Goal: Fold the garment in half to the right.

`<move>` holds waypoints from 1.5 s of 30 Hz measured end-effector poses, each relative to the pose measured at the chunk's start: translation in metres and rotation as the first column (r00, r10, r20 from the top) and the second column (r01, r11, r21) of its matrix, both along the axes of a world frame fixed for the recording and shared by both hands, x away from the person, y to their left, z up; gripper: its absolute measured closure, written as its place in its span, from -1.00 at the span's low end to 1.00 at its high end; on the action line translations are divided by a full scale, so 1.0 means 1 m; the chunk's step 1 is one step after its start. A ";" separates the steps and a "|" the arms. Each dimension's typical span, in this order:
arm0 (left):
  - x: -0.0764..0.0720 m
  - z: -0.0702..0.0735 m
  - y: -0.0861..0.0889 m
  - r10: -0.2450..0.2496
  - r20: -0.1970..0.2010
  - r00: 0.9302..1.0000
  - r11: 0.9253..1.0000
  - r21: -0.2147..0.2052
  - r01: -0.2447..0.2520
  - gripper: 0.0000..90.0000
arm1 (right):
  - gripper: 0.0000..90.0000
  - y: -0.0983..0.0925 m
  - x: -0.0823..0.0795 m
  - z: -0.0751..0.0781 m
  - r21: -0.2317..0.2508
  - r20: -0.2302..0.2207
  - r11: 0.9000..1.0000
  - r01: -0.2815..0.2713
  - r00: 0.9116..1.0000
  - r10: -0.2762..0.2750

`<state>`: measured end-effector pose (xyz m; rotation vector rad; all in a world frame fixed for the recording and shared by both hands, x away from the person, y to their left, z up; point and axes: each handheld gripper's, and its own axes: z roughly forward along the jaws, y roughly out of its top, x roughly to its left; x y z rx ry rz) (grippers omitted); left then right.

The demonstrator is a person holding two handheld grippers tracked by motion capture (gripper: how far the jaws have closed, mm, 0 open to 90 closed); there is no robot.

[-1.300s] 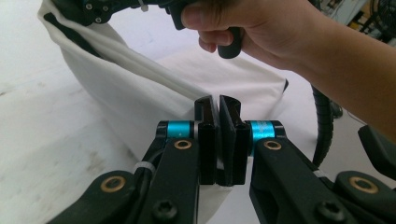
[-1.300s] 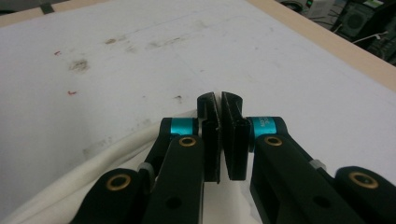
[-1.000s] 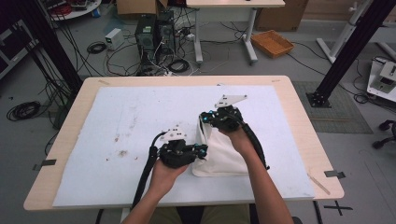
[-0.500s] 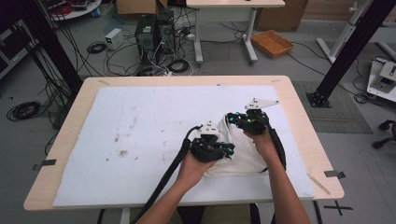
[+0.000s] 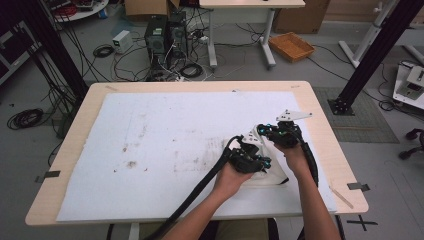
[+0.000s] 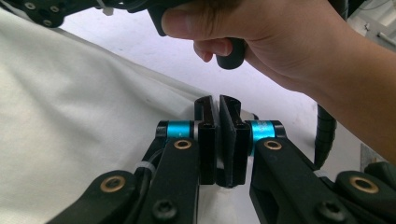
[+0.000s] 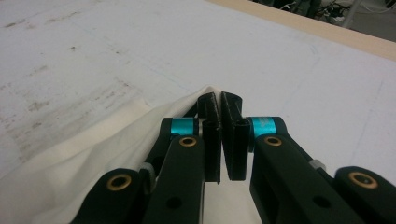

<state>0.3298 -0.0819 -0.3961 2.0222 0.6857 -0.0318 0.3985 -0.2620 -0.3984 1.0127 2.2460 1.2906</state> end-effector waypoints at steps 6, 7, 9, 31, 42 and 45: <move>0.001 -0.007 -0.020 -0.021 0.003 1.000 0.999 0.028 0.021 0.89 | 0.94 -0.020 -0.006 -0.008 0.012 -0.011 0.999 0.044 0.999 -0.044; 0.001 -0.009 -0.022 -0.020 0.010 1.000 0.999 0.030 0.019 0.87 | 0.94 -0.023 -0.006 -0.010 0.011 -0.015 0.999 0.051 0.999 -0.051; 0.000 -0.009 -0.022 0.015 0.068 0.998 0.999 0.048 -0.018 0.59 | 0.89 -0.029 -0.009 -0.013 0.011 -0.020 0.997 0.075 0.997 -0.075; -0.003 -0.005 0.173 0.372 0.248 0.894 0.927 -0.147 -0.345 -0.38 | 0.97 -0.032 -0.104 -0.036 -0.252 -0.111 0.967 0.028 0.992 -0.057; -0.017 -0.016 0.240 0.465 0.250 0.850 0.884 -0.186 -0.429 -0.38 | 0.70 -0.041 -0.114 -0.039 -0.218 -0.161 0.974 0.063 0.982 -0.100; -0.020 -0.022 0.256 0.487 0.248 0.838 0.872 -0.204 -0.446 -0.38 | 0.04 -0.047 -0.115 -0.037 -0.175 -0.117 0.979 0.103 0.985 -0.124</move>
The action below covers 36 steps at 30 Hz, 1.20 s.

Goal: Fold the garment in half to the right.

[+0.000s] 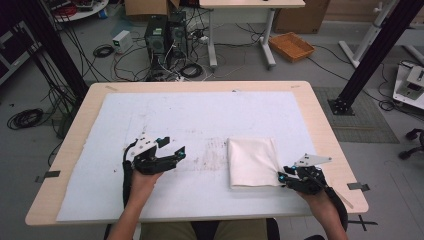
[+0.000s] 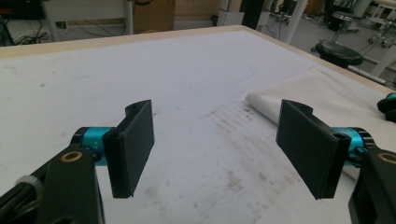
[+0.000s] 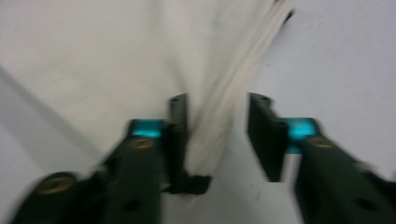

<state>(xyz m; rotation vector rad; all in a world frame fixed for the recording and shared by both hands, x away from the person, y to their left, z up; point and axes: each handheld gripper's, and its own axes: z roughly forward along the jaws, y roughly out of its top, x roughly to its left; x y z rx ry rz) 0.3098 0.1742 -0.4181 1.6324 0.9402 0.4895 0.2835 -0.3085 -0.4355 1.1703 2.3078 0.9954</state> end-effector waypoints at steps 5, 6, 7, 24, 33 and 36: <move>-0.001 -0.008 0.018 0.002 0.016 1.000 0.999 -0.032 -0.001 -0.39 | -0.41 -0.008 0.003 0.009 0.096 0.168 0.995 0.024 0.985 -0.040; 0.000 -0.008 0.019 -0.006 0.026 1.000 0.999 -0.034 0.007 -0.39 | -0.54 -0.007 0.005 0.012 0.103 0.226 0.994 0.029 0.973 -0.052; 0.000 -0.008 0.020 -0.009 0.038 0.999 0.999 -0.033 0.010 -0.39 | -0.54 -0.007 0.005 0.012 0.103 0.226 0.994 0.029 0.973 -0.052; -0.010 -0.015 0.025 -0.071 0.109 0.991 0.997 -0.002 0.072 -0.40 | -0.57 -0.019 -0.012 0.024 0.089 0.320 0.995 0.051 0.944 -0.077; -0.012 -0.017 0.026 -0.069 0.123 0.990 0.997 -0.028 0.073 -0.40 | -0.57 -0.018 -0.013 0.022 0.086 0.305 0.995 0.044 0.950 -0.068; -0.013 -0.017 0.026 -0.077 0.123 0.990 0.997 -0.021 0.080 -0.40 | -0.57 -0.019 -0.012 0.020 0.087 0.302 0.995 0.043 0.951 -0.068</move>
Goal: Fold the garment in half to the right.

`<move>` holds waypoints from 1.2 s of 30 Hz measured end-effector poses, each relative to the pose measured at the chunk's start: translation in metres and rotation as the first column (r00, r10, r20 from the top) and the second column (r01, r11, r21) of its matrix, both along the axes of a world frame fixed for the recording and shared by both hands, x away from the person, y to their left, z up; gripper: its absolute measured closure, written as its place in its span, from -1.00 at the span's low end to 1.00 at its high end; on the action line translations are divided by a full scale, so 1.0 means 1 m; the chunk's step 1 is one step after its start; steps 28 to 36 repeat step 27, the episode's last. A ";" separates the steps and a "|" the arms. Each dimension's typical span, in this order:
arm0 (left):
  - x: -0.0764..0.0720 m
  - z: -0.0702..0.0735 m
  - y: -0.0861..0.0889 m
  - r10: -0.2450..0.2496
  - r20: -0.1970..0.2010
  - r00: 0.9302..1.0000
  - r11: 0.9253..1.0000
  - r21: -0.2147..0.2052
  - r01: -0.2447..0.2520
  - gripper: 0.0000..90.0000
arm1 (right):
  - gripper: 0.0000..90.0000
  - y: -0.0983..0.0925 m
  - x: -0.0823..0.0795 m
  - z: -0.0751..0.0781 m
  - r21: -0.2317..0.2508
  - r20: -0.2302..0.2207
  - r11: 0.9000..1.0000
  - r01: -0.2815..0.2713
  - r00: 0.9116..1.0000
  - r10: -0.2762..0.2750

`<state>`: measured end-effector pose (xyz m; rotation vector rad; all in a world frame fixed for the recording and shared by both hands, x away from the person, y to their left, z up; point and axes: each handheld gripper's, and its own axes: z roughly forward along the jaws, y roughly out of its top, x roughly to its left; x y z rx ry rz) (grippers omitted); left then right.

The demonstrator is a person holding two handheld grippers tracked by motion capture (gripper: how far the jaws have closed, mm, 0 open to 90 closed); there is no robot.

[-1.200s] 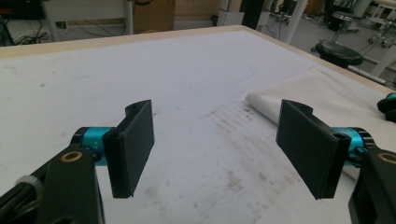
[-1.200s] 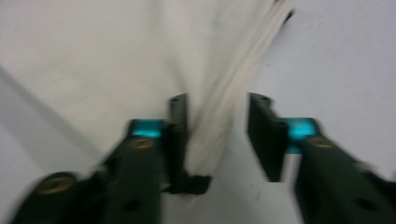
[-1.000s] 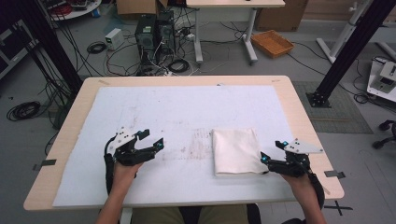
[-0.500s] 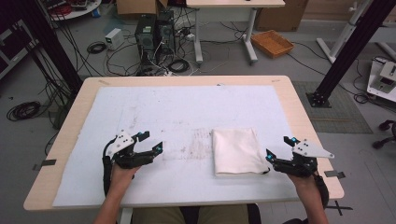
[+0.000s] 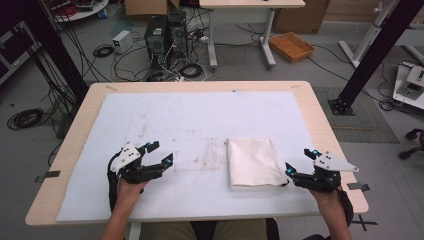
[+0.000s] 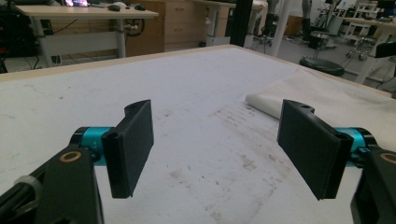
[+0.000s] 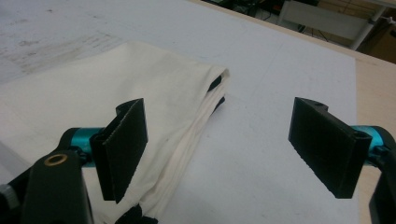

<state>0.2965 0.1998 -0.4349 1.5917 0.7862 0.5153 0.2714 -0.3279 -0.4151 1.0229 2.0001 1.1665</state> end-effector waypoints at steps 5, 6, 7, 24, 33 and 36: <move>0.000 -0.001 -0.001 0.001 -0.005 1.000 1.000 0.005 -0.001 -0.40 | -0.57 -0.002 -0.001 0.000 0.014 -0.001 1.000 0.010 1.000 -0.010; 0.000 -0.001 -0.002 0.002 -0.006 1.000 1.000 0.006 -0.002 -0.40 | -0.57 -0.001 -0.001 0.000 0.013 -0.001 1.000 0.010 1.000 -0.010; 0.000 -0.001 -0.002 0.002 -0.007 1.000 1.000 0.008 -0.002 -0.40 | -0.57 -0.001 0.000 -0.001 0.013 -0.003 1.000 0.010 1.000 -0.010; 0.000 -0.001 -0.001 0.013 -0.003 1.000 1.000 0.004 -0.013 -0.40 | -0.57 -0.001 0.001 -0.004 0.020 -0.017 1.000 0.015 1.000 -0.015; 0.000 -0.001 -0.001 0.016 -0.002 1.000 1.000 0.001 -0.016 -0.40 | -0.57 -0.001 0.001 -0.004 0.021 -0.012 1.000 0.017 1.000 -0.016; 0.000 -0.001 -0.001 0.016 -0.002 1.000 1.000 0.001 -0.016 -0.40 | -0.57 -0.001 0.001 -0.004 0.021 -0.012 1.000 0.017 1.000 -0.016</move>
